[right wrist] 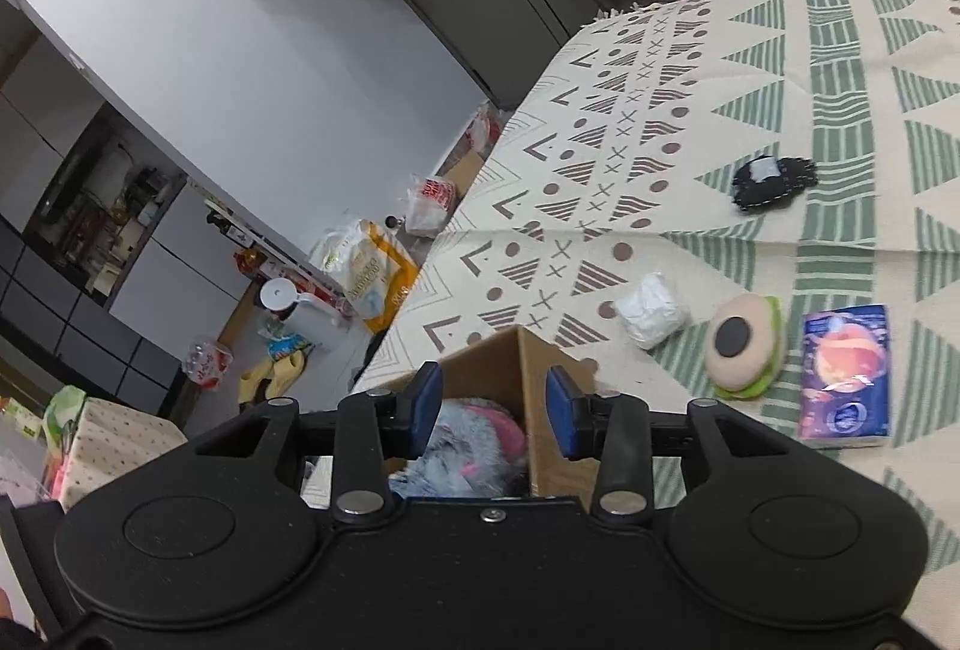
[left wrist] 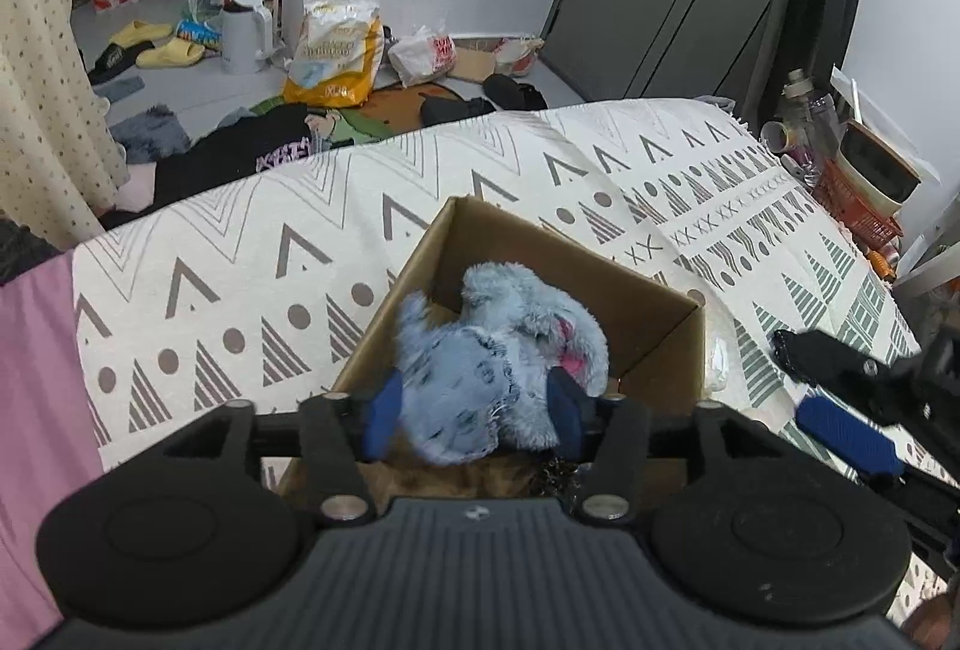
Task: Organize soft objects
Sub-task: 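Open the left gripper over the box while the right releases the bead bag inside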
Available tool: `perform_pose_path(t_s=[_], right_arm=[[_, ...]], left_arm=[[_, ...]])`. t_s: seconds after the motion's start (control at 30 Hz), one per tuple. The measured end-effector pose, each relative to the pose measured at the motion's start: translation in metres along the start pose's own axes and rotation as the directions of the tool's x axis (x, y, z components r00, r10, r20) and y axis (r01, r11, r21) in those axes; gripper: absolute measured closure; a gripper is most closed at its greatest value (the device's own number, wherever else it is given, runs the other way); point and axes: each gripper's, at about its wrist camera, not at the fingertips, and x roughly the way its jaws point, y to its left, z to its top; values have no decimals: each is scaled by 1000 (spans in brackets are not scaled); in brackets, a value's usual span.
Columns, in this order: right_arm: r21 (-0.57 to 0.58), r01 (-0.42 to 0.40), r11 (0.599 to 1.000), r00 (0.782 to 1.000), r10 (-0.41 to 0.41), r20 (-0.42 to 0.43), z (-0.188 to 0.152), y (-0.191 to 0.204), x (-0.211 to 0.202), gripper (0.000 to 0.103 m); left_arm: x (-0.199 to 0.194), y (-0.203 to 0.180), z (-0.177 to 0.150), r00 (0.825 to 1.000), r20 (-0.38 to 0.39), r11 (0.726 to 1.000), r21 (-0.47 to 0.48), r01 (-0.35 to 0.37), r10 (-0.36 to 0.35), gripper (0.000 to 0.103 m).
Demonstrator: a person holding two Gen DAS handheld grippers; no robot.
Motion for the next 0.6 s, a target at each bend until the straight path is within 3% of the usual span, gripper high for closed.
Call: perform_pose_path(t_s=[0.4, 0.6], right_arm=[[-48, 31, 998, 999, -33, -35, 10, -26, -52, 43], [-96, 66, 993, 998, -68, -13, 17, -38, -83, 32]], left_arm=[[-24, -12, -5, 997, 65, 997, 55, -56, 53, 30], [-36, -30, -11, 996, 76, 992, 117, -50, 41, 24]])
